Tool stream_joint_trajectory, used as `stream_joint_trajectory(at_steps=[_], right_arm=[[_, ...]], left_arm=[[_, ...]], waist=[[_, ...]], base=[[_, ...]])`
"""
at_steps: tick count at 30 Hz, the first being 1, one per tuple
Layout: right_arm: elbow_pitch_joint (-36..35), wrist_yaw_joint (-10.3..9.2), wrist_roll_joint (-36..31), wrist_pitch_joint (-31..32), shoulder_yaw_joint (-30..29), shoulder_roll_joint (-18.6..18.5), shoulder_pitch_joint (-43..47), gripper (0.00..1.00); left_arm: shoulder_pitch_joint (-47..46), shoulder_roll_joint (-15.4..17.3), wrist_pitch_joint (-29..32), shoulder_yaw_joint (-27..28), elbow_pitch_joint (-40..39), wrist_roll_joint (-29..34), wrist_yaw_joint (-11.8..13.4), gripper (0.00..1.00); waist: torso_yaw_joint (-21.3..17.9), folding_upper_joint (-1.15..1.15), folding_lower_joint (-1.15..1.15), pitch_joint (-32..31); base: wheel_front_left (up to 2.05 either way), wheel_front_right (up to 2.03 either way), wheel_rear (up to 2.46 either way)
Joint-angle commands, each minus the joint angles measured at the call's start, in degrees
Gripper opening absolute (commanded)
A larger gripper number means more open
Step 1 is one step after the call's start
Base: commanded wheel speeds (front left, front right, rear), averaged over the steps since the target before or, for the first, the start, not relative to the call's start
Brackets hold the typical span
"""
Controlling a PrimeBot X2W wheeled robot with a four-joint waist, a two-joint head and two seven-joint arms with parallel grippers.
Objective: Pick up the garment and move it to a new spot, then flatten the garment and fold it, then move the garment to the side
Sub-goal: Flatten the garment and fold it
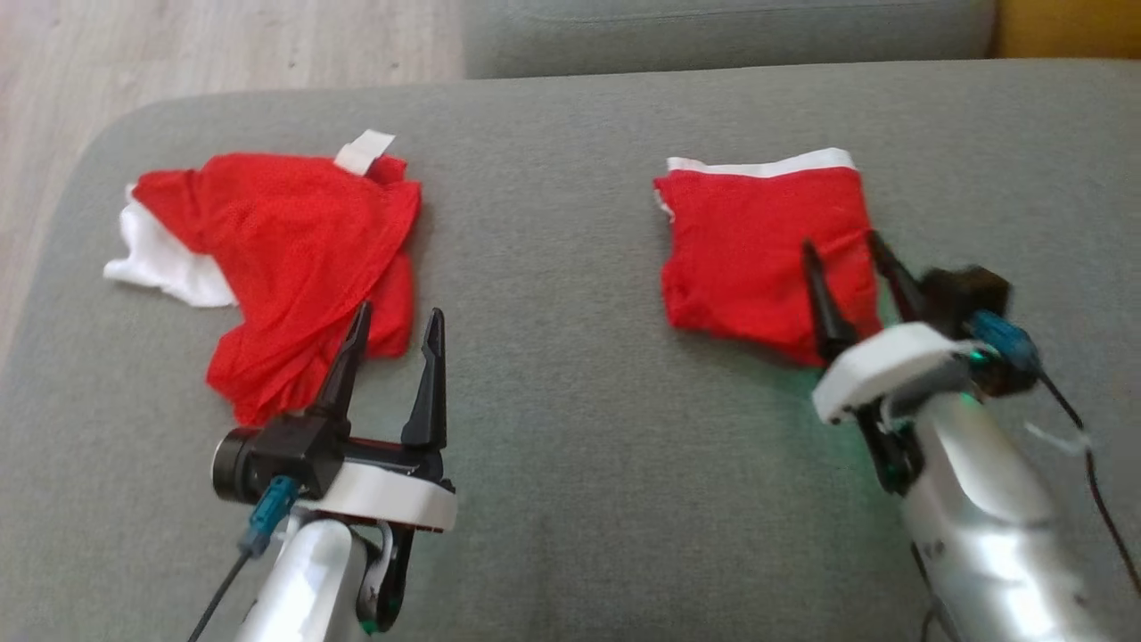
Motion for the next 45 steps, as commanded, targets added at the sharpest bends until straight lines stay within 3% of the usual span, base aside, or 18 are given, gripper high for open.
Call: stream_joint_trajectory(at_steps=[1, 5, 10, 22, 23, 33, 42, 45], right_arm=[[-4.34, 0.37, -1.10, -0.74, -1.17, 0.98, 1.61, 1.00], [-15.50, 0.37, -4.41, -0.77, -7.79, 1.43, 8.75, 1.00], [-25.65, 0.37, -2.97, -0.77, -8.75, 1.55, 16.30, 1.00], [-30.46, 0.37, -2.44, -0.75, -9.22, 1.57, 19.13, 1.00], [-30.56, 0.37, -1.99, -0.57, -9.20, 1.57, 18.20, 0.00], [-25.63, 0.37, -4.74, 3.15, -10.26, 1.57, 7.43, 0.00], [-6.44, 0.37, -9.67, 4.30, -15.35, 1.57, -6.90, 0.00], [0.67, 0.37, -15.34, 4.28, -18.31, 1.57, -9.29, 0.00]], left_arm=[[-0.41, 0.39, -0.46, 1.78, -1.97, -0.16, 0.19, 1.00], [0.17, 0.33, -0.46, 1.86, -2.30, -0.21, 0.19, 1.00], [0.57, 0.15, -0.46, 1.76, -2.39, -0.17, -0.10, 1.00], [0.12, -0.35, -0.46, 1.02, -1.90, 0.17, -0.87, 1.00], [-0.15, -0.40, -0.46, 0.86, -1.90, 0.29, -0.98, 1.00], [-2.84, -0.57, -0.46, 0.12, -1.74, 0.64, -1.66, 1.00], [-5.36, -0.88, -0.46, -0.94, -1.41, 0.68, -2.34, 1.00], [-6.39, -0.98, -0.46, -1.14, -1.47, 0.56, -2.35, 1.00]], waist=[[-1.10, 0.00, 0.00, -0.50], [-2.64, 0.00, 0.00, -0.65], [-3.68, 0.00, 0.00, -0.21], [-2.83, 0.00, 0.00, 1.19], [-2.17, 0.00, 0.00, 2.04], [2.03, 0.00, 0.00, 8.71], [5.69, 0.00, 0.00, 13.15], [6.89, 0.00, 0.00, 13.85]], base=[[0.00, 0.00, 0.00], [0.00, 0.00, 0.00], [0.00, 0.00, 0.00], [0.00, 0.00, 0.00], [0.00, 0.00, 0.00], [0.00, 0.00, 0.00], [0.00, 0.00, 0.00], [0.00, 0.00, 0.00]])
